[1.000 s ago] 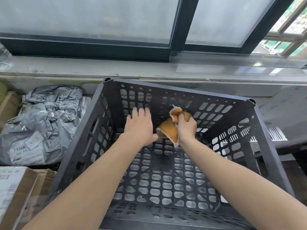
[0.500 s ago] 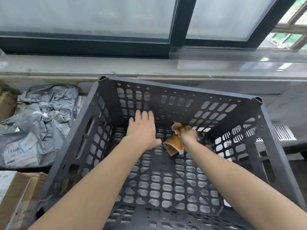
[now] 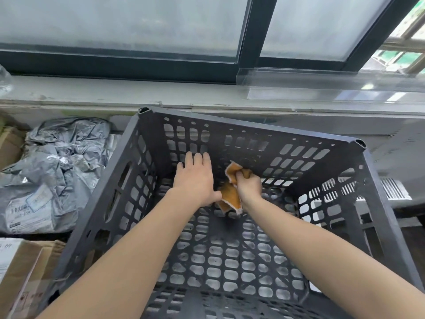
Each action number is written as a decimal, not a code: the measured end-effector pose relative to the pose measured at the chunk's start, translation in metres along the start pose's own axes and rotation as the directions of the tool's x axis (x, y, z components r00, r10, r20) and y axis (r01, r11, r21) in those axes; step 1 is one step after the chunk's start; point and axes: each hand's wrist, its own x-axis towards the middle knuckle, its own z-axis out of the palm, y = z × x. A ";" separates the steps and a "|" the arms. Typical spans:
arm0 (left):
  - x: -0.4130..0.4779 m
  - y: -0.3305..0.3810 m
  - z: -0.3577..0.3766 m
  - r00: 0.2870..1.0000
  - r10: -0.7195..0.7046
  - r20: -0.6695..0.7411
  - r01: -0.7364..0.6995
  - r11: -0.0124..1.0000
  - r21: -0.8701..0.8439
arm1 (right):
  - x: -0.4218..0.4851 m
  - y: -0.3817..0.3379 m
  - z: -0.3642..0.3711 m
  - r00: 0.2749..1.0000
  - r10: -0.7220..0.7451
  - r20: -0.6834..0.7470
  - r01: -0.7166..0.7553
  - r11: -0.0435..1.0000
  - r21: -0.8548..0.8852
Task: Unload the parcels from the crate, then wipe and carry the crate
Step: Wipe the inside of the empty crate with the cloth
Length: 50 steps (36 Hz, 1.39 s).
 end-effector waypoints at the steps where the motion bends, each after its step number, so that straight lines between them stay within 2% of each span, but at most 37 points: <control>1: 0.000 0.000 0.001 1.000 -0.001 0.007 0.001 1.000 0.000 | 0.000 0.001 0.003 1.000 0.026 0.004 -0.026 1.000 -0.010; 5: 0.002 -0.002 0.005 0.999 -0.009 0.035 0.009 1.000 0.009 | 0.002 0.004 0.013 0.991 0.119 0.061 -0.115 0.991 -0.068; 9: -0.001 -0.009 0.005 0.999 -0.022 0.044 0.022 1.000 0.008 | -0.002 0.002 0.022 0.988 0.063 0.142 -0.045 0.991 -0.129; 11: -0.002 -0.014 0.004 0.998 -0.036 0.045 0.036 0.999 0.005 | -0.010 -0.002 0.028 0.981 0.012 0.192 0.005 0.996 -0.087; 14: -0.002 -0.020 0.003 0.998 -0.051 0.048 0.050 0.999 0.007 | -0.012 -0.005 0.039 0.975 0.011 0.221 -0.014 1.000 0.015; 21: -0.007 -0.032 0.008 0.996 -0.072 0.056 0.071 0.997 0.014 | 0.006 0.005 0.058 0.968 0.143 0.208 -0.133 0.989 -0.061; 30: -0.009 -0.035 0.007 0.995 -0.072 0.073 0.071 0.997 0.010 | 0.020 0.006 0.024 0.984 0.160 0.081 -0.151 0.982 -0.110; 33: -0.007 -0.026 0.003 0.996 -0.048 0.070 0.048 0.999 0.007 | 0.021 0.009 -0.001 0.993 0.097 0.061 -0.089 0.988 -0.130; 35: -0.006 -0.018 0.001 0.998 -0.025 0.064 0.025 1.000 0.009 | 0.019 0.010 -0.011 0.994 0.043 0.103 -0.022 0.979 -0.202; 38: -0.005 -0.008 -0.001 0.999 0.007 0.039 -0.008 1.000 0.015 | 0.011 0.004 -0.012 0.963 0.029 0.267 0.067 0.937 -0.342; 41: -0.005 -0.003 -0.003 1.000 0.024 0.013 -0.024 1.000 0.009 | 0.011 0.003 0.007 0.916 -0.003 0.402 0.142 0.938 -0.316; 45: -0.006 -0.008 0.001 1.000 0.009 0.008 -0.009 1.000 0.021 | 0.005 0.000 0.037 0.874 -0.050 0.484 0.206 0.939 -0.275; 47: -0.008 -0.013 0.004 1.000 -0.004 0.024 0.004 1.000 0.029 | 0.001 -0.001 0.041 0.872 -0.010 0.489 0.174 0.941 -0.290; 50: -0.009 -0.020 0.008 0.999 -0.025 0.039 0.023 0.999 0.041 | 0.010 0.012 0.032 0.925 0.082 0.372 0.036 0.954 -0.299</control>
